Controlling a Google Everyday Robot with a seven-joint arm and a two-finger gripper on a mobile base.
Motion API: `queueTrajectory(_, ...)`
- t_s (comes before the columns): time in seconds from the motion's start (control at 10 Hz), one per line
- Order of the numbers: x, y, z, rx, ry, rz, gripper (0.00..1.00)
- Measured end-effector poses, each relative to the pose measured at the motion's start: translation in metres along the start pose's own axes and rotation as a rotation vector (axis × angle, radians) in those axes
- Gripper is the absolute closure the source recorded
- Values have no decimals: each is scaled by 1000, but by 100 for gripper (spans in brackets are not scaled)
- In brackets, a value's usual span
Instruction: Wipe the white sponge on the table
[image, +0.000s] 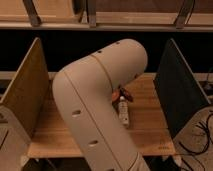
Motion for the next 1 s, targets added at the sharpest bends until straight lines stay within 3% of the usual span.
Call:
queueTrajectory(0.3, -3, 18, -15, -9, -47, -59, 97)
queueTrajectory(0.5, 15, 9, -20, 10, -50, -49, 78)
queueTrajectory(0.7, 27, -1, -22, 1, -56, -26, 61)
queueTrajectory(0.9, 35, 3, -17, -39, -56, -14, 41)
queueTrajectory(1.0, 35, 10, -14, -61, -57, -23, 38)
